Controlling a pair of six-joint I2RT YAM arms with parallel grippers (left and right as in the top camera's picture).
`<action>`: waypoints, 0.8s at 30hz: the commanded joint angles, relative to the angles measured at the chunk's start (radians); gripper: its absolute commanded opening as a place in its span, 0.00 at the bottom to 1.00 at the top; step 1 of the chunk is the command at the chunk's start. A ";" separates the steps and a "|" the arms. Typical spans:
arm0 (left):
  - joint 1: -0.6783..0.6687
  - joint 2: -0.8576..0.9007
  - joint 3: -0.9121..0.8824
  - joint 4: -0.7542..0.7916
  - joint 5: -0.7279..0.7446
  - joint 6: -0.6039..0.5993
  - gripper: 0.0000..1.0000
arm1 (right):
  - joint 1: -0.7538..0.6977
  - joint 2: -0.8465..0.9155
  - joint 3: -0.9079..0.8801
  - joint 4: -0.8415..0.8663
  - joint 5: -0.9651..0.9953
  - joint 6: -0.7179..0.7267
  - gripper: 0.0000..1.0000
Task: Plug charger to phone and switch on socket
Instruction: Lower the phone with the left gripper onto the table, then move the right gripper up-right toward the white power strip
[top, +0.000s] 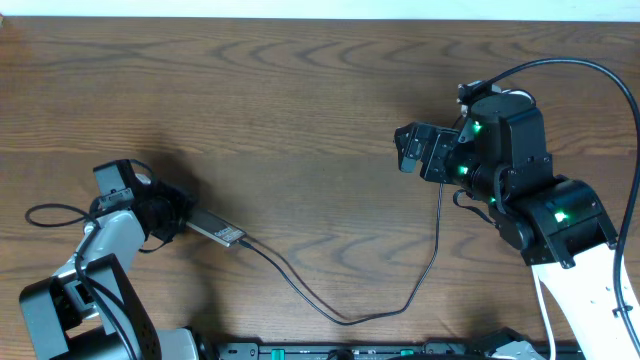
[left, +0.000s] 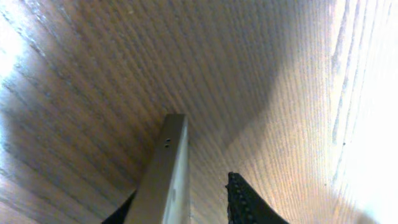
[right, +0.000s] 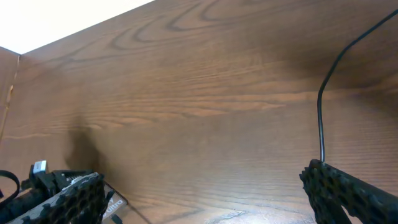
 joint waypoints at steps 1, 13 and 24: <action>-0.002 0.004 0.003 -0.020 -0.020 0.014 0.36 | 0.004 0.000 0.014 -0.008 0.017 -0.014 0.99; -0.002 0.004 0.003 -0.046 -0.020 0.014 0.54 | 0.004 0.000 0.014 -0.015 0.023 -0.014 0.99; -0.002 0.004 0.003 -0.064 -0.023 0.013 0.59 | 0.004 0.000 0.014 -0.015 0.023 -0.014 0.99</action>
